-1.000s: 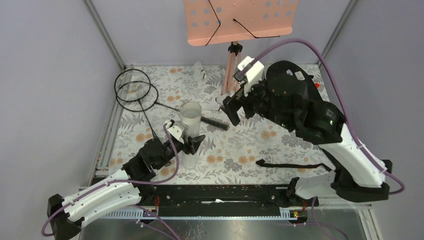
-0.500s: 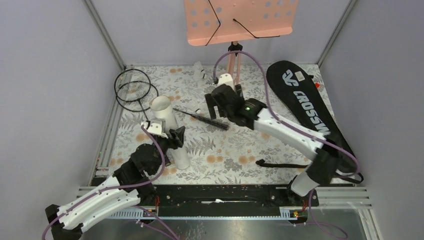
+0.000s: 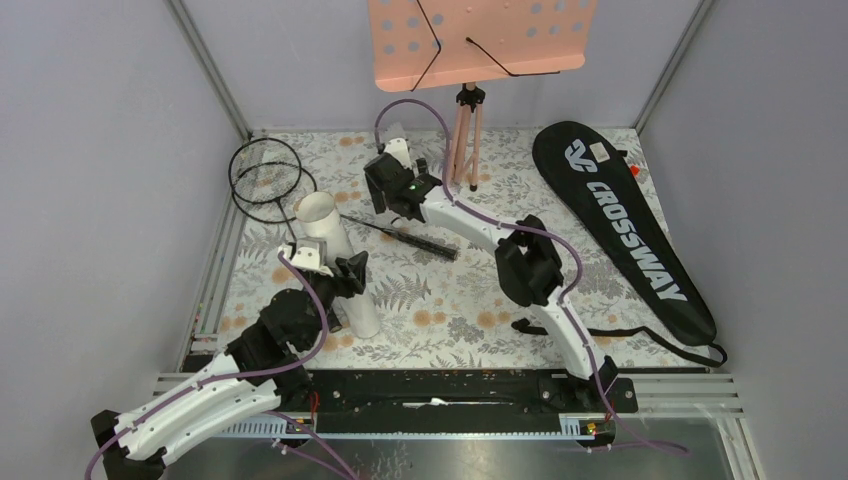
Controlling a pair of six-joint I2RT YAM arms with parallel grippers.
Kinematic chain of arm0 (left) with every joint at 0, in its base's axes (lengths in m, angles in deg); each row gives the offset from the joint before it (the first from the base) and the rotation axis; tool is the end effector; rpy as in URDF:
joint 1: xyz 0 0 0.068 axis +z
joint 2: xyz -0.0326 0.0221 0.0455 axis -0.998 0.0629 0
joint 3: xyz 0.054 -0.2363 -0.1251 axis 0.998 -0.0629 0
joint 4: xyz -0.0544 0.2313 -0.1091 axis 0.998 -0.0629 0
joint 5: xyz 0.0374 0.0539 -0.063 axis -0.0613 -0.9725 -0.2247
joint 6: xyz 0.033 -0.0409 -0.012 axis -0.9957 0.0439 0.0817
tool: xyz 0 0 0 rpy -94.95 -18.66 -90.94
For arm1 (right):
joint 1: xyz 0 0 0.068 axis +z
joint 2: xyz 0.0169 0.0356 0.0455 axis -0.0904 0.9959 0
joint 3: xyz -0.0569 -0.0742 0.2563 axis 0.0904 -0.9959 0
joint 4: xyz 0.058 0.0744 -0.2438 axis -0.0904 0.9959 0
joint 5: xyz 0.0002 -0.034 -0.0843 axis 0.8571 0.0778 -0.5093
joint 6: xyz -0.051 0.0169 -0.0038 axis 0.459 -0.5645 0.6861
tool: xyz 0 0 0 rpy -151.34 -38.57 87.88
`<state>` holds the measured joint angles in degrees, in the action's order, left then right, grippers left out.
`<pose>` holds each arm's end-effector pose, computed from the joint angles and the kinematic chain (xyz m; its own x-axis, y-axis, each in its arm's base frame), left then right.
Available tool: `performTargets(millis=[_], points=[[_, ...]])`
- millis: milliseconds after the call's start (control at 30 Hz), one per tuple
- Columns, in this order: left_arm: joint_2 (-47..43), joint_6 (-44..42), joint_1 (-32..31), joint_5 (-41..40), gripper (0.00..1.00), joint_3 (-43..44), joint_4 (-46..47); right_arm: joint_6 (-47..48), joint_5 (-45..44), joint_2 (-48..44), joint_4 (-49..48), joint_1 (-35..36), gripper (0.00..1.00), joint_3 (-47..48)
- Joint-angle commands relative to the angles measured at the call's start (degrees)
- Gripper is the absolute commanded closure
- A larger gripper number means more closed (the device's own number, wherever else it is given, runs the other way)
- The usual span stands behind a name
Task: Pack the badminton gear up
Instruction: Pick up the shuttlecock at the center of the board.
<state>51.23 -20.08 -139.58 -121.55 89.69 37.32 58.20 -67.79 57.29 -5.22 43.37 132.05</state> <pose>0.0922 -0.0878 0.2703 -0.0713 -0.1767 -0.9817 0.2809 0.9408 -0.1898 0.3663 0.3876 0.2353 -0.5317 -0.1922 -0.8248 -0.2328 0.9696 -0.0758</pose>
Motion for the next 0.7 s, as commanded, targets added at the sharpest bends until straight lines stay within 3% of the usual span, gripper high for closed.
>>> performTargets(millis=[0,167,667], points=[[0.34,1.15,0.1,1.16,0.53,-1.18,-0.81,-1.1,-2.04,4.88,-0.99,-2.65,0.01,8.76],[-0.74,1.33,0.08,1.38,0.53,-1.45,-0.94,-1.1,-2.04,8.44,-0.99,-4.27,0.01,14.7],[-1.82,1.61,0.09,3.29,0.53,-1.54,-1.23,-1.1,-2.04,9.53,-0.99,-5.39,0.01,11.91]])
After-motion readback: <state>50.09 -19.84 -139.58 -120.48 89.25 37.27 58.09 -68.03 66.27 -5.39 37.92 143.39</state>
